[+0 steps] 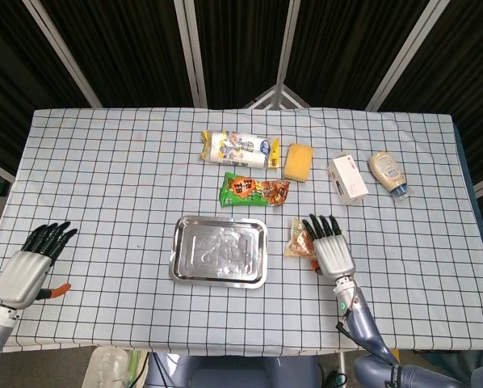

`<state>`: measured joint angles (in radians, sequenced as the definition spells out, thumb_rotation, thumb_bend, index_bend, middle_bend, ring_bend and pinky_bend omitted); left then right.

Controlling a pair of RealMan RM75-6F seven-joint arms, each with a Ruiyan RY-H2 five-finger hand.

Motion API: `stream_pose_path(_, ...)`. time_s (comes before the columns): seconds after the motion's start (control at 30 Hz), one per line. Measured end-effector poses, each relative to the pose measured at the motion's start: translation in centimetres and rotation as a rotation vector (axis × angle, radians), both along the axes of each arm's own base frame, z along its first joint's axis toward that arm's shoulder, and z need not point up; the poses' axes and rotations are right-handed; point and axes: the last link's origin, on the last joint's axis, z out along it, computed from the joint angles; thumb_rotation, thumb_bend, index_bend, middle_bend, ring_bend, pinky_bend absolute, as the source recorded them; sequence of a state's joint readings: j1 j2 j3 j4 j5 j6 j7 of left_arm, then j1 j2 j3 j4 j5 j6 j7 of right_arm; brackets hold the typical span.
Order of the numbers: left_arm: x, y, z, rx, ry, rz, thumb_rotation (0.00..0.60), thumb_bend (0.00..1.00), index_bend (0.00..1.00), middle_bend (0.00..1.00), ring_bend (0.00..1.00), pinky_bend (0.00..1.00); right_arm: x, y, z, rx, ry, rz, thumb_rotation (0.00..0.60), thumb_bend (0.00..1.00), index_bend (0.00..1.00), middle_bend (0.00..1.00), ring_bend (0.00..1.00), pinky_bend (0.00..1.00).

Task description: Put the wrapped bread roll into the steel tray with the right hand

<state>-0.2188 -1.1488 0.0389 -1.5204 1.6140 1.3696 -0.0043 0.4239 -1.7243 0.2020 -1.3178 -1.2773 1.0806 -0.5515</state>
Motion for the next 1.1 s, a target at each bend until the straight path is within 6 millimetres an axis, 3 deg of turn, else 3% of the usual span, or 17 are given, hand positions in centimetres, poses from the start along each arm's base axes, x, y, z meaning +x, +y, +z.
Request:
stream_pose_path(0.1,0.0,0.1,0.0,0.000,0.000,0.001,0.600,0.06,0.00,0.00,0.00,0.00,0.2,0.0,0.1,-0.013,-0.009,0.007,0.600,0.33,0.51,0.52,0.43,0.65)
stream_pose_path(0.2,0.0,0.0,0.0,-0.001,0.001,-0.001,0.600,0.06,0.00,0.00,0.00,0.00,0.5,0.0,0.2,-0.036,-0.030,0.025,0.600,0.35,0.59,0.59,0.47,0.68)
stream_pose_path(0.47,0.0,0.0,0.0,0.001,-0.001,-0.001,0.600,0.06,0.00,0.00,0.00,0.00,1.4,0.1,0.2,-0.077,-0.043,0.093,0.600,0.35,0.59,0.60,0.47,0.68)
stream_pose_path(0.63,0.1,0.0,0.0,-0.002,0.000,-0.001,0.600,0.06,0.00,0.00,0.00,0.00,3.3,0.2,0.3,-0.082,-0.040,0.144,0.600,0.35,0.59,0.60,0.47,0.69)
stream_pose_path(0.97,0.0,0.1,0.2,0.001,-0.007,0.001,0.600,0.06,0.00,0.00,0.00,0.00,10.2,-0.1,0.6,-0.087,-0.033,0.268,0.600,0.35,0.59,0.60,0.47,0.69)
stream_pose_path(1.1,0.0,0.1,0.2,-0.003,-0.011,0.004,0.600,0.06,0.00,0.00,0.00,0.00,13.4,-0.3,-0.2,-0.072,-0.046,0.292,0.600,0.35,0.59,0.60,0.47,0.69)
